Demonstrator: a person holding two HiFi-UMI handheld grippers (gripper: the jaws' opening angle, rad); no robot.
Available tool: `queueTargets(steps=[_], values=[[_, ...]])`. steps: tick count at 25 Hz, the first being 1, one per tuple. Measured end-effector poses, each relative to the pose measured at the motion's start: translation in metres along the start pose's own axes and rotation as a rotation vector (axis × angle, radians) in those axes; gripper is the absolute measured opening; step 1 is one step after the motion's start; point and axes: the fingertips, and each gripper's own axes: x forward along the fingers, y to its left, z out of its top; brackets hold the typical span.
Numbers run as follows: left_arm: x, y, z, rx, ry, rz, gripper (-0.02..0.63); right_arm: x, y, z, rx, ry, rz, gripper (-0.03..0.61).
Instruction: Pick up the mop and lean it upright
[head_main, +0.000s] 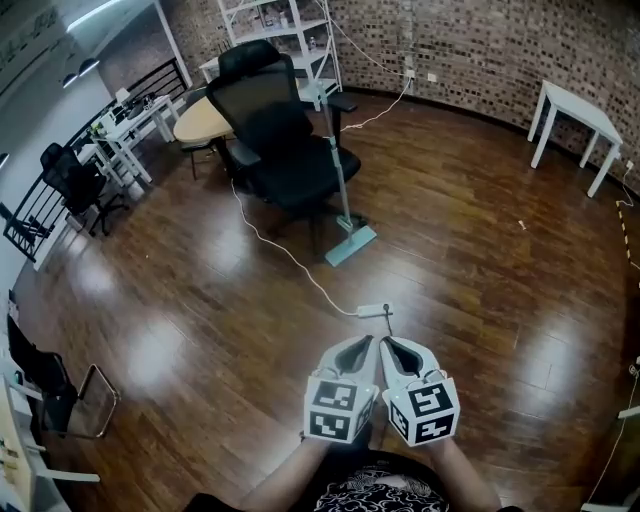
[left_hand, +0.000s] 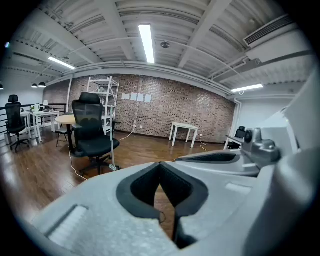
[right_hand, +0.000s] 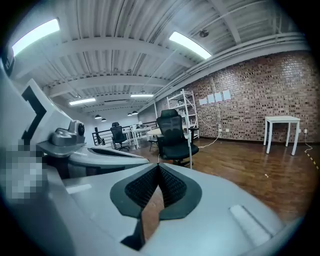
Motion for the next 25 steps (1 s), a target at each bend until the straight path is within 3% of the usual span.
queueTargets(steps=[10,25], values=[[0.062,0.119,0.052,-0.024,-0.027,-0.016,0.003,0.134,-0.007,0.054,-0.041,0.009,-0.033,0.000],[0.134,0.225,0.088,-0.084,-0.007,0.036,0.003,0.258,-0.040,0.099,-0.032,0.024,0.006,0.000]])
